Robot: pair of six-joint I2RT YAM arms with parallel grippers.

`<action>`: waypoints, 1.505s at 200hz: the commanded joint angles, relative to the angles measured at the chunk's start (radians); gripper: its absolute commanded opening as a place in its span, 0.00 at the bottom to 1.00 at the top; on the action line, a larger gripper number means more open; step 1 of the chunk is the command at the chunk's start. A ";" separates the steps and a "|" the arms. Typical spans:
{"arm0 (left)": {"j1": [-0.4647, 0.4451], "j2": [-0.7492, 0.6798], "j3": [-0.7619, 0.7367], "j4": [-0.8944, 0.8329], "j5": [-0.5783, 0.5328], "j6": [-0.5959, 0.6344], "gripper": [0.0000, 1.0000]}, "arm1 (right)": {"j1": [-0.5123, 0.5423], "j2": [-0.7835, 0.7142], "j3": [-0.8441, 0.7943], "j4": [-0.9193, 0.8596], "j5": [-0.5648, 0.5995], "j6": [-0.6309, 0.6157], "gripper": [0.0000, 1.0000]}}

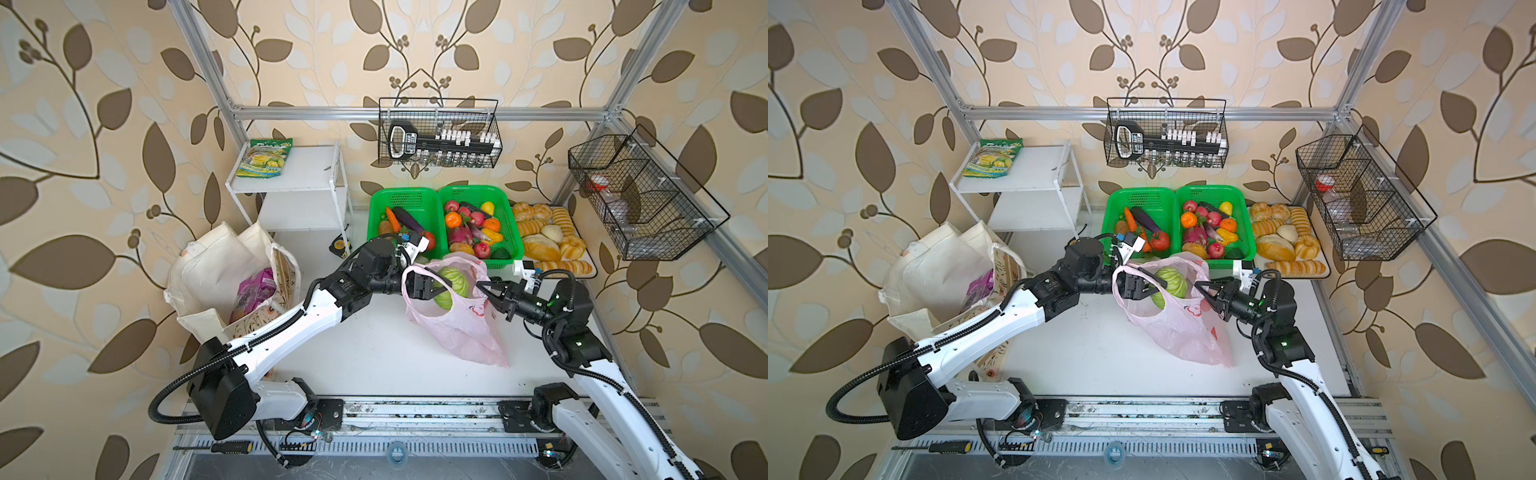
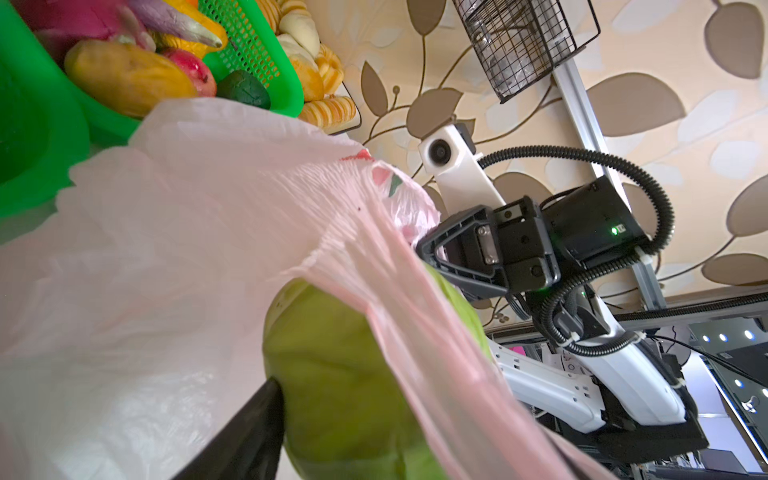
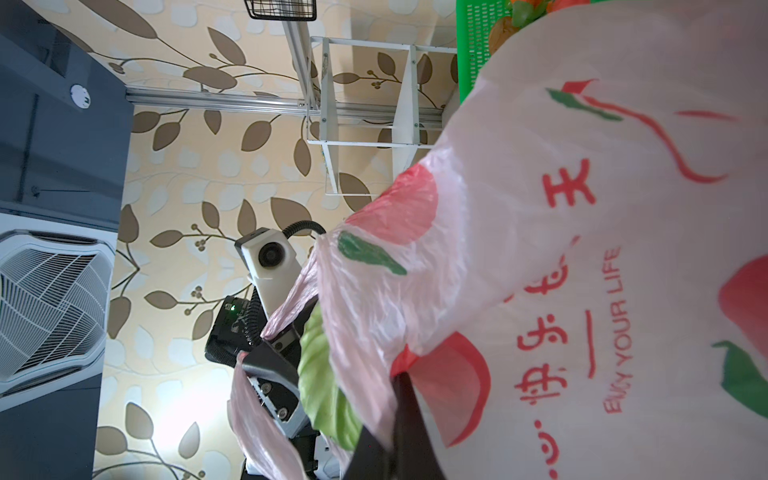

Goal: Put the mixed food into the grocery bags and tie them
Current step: 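Lift the green cabbage with the left gripper and drop it into the pink bag, then move the open left gripper back over the vegetable basket above the potato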

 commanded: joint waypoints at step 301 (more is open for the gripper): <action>0.036 -0.356 0.014 -0.306 -0.669 0.212 0.96 | -0.151 -0.071 0.170 -0.782 0.452 -0.570 0.00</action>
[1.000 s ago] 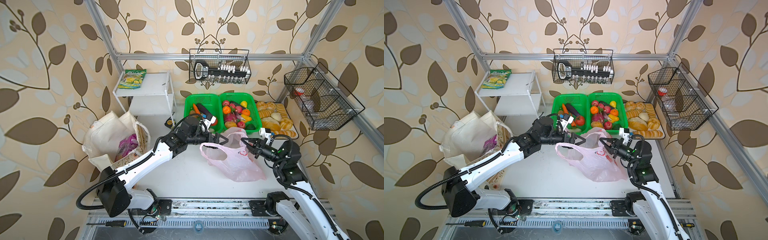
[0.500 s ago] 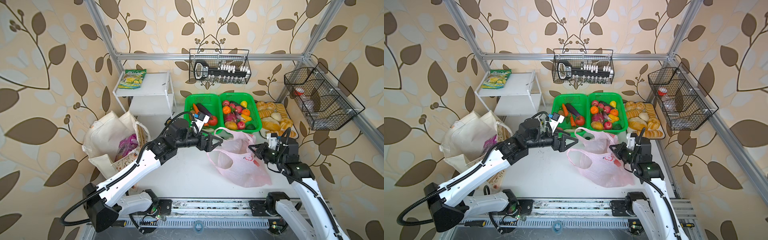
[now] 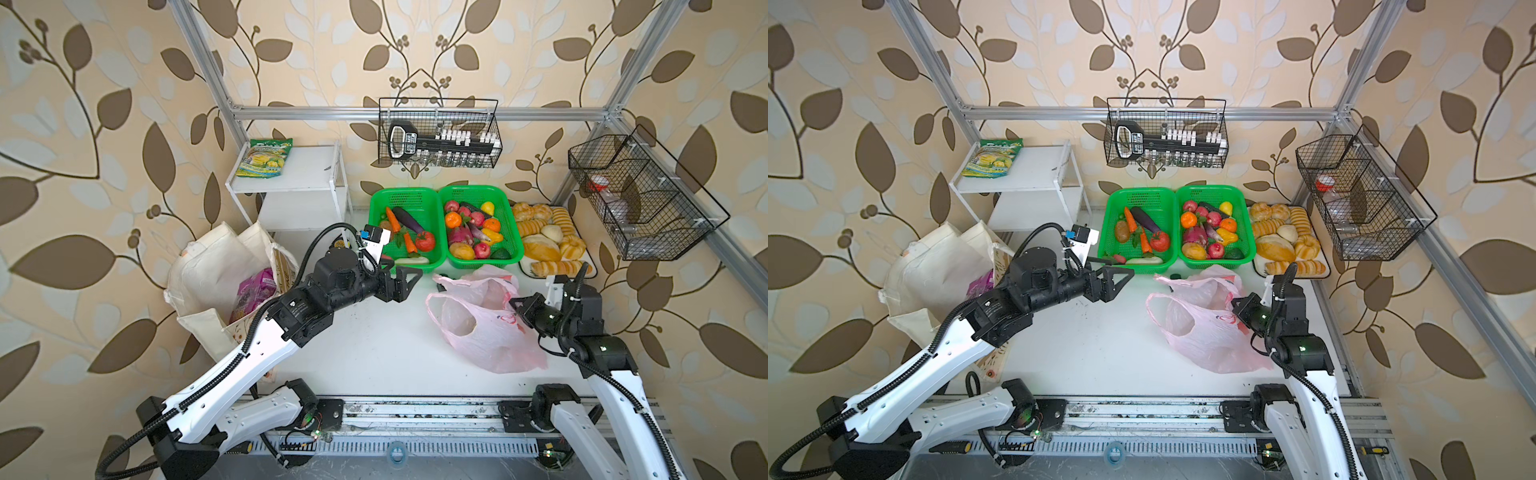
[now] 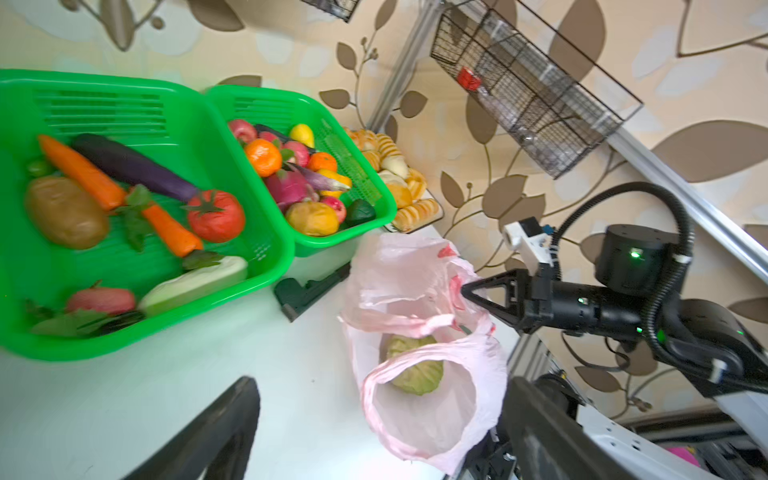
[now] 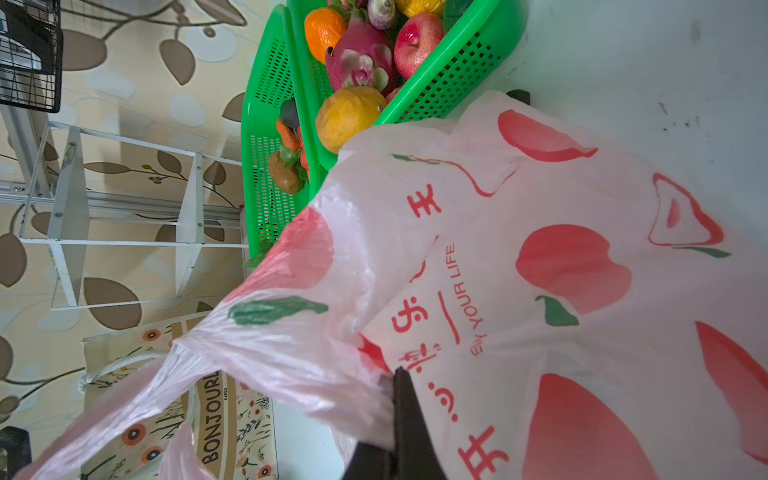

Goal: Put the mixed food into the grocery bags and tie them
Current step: 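Move the open left gripper back over the vegetable basket above the potato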

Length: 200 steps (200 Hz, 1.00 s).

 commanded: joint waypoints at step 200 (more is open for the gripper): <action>0.337 1.338 1.157 -0.492 -0.248 0.094 0.73 | -0.003 0.000 0.013 0.059 -0.140 0.048 0.00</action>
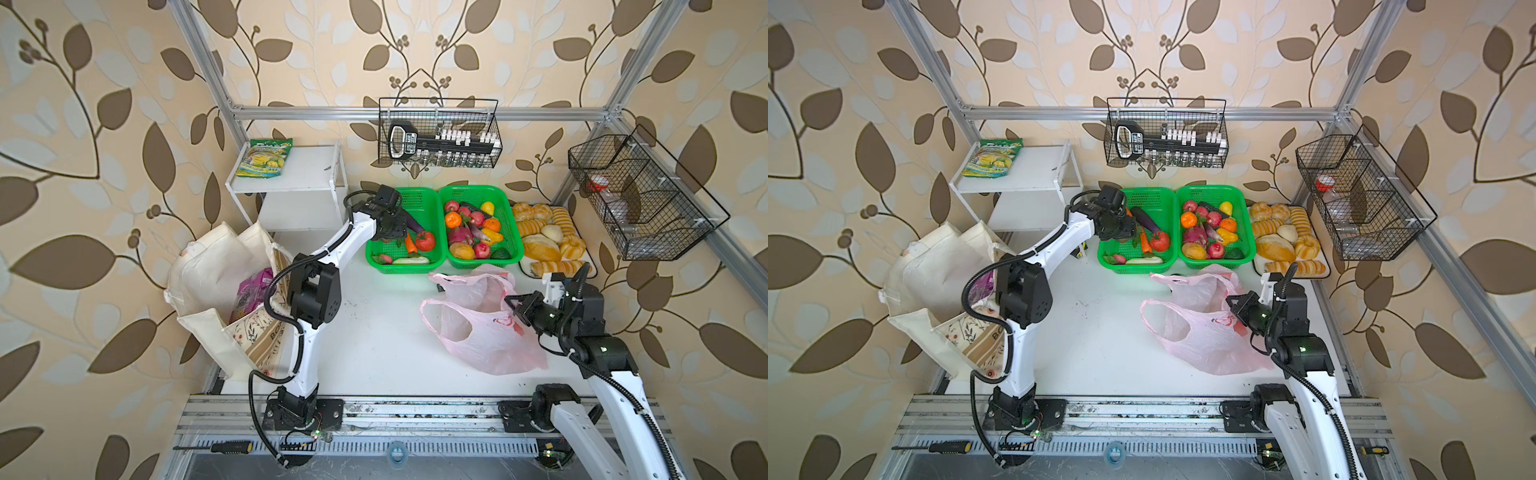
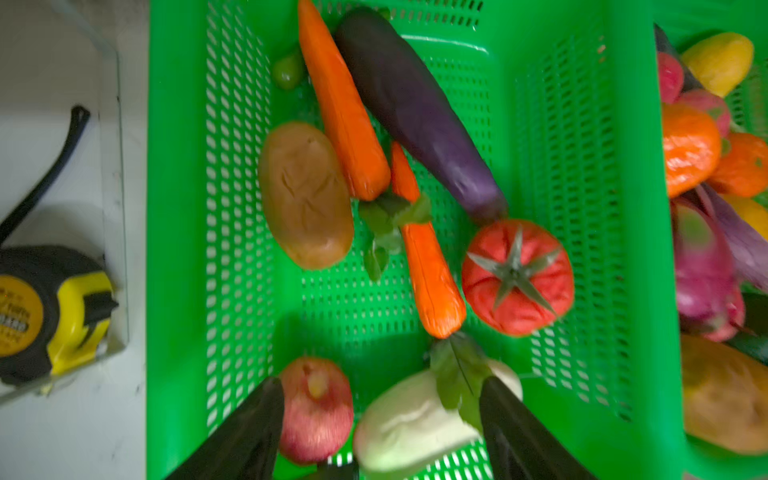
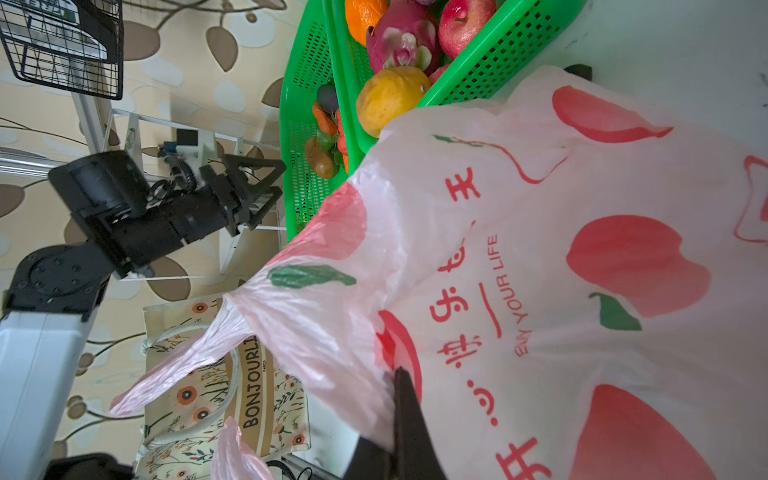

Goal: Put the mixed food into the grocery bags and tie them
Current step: 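Move the open left gripper back over the vegetable basket above the potato, then lower the left gripper into the basket and grasp the brown potato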

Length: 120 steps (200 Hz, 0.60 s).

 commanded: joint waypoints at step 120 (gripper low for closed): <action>0.035 0.318 0.310 -0.013 -0.195 0.113 0.71 | -0.003 0.042 0.006 0.026 -0.046 -0.015 0.00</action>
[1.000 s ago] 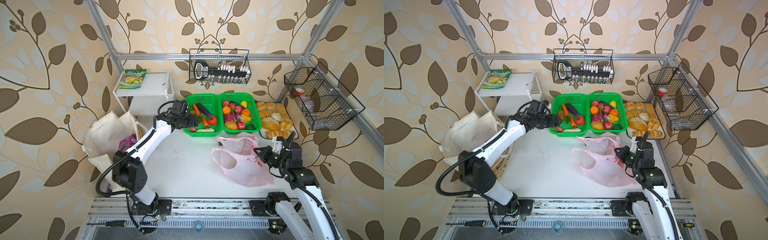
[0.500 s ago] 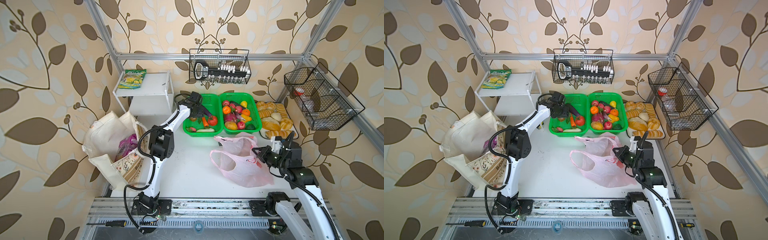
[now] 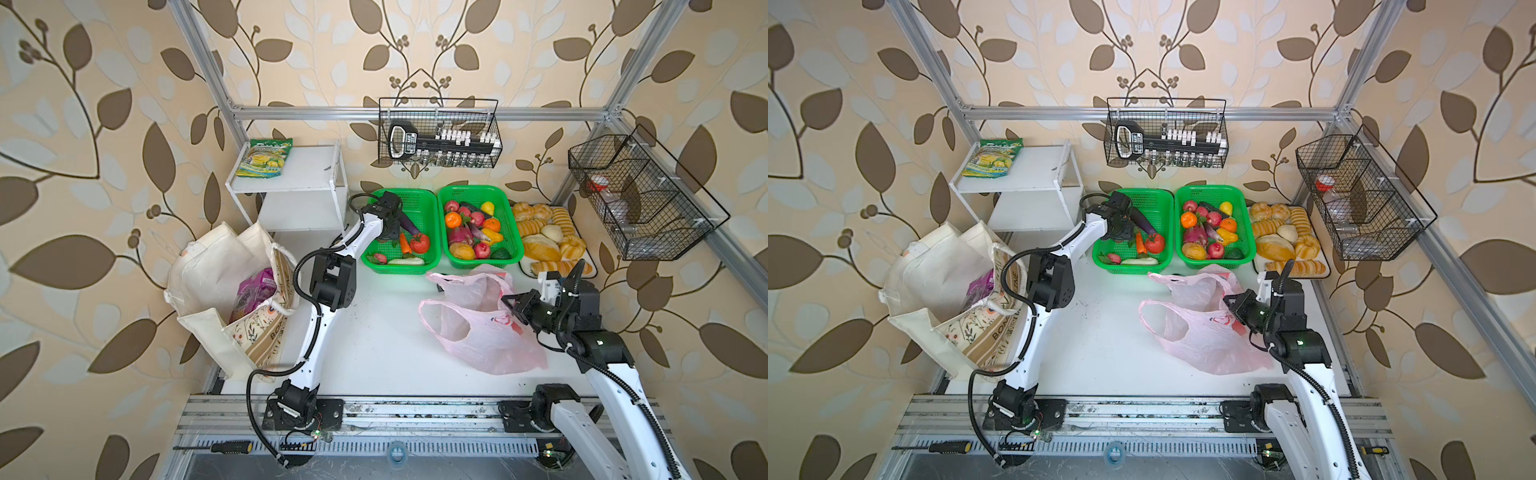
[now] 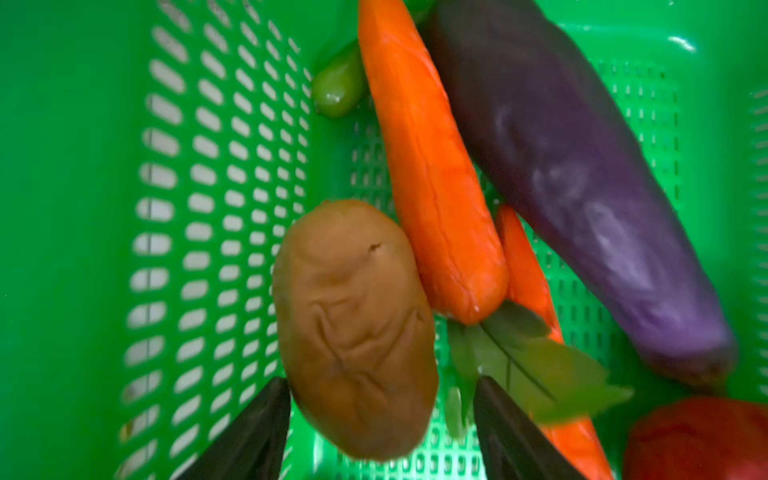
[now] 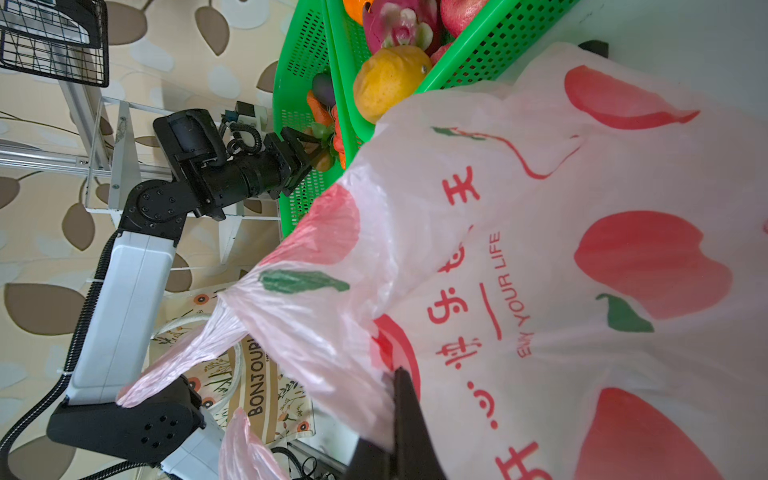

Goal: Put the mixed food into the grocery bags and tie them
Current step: 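Lower the left gripper into the basket and grasp the brown potato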

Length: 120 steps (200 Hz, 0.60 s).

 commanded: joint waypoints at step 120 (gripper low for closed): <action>0.001 -0.281 -0.190 0.064 0.022 0.086 0.47 | -0.002 -0.018 0.006 0.011 -0.012 0.002 0.00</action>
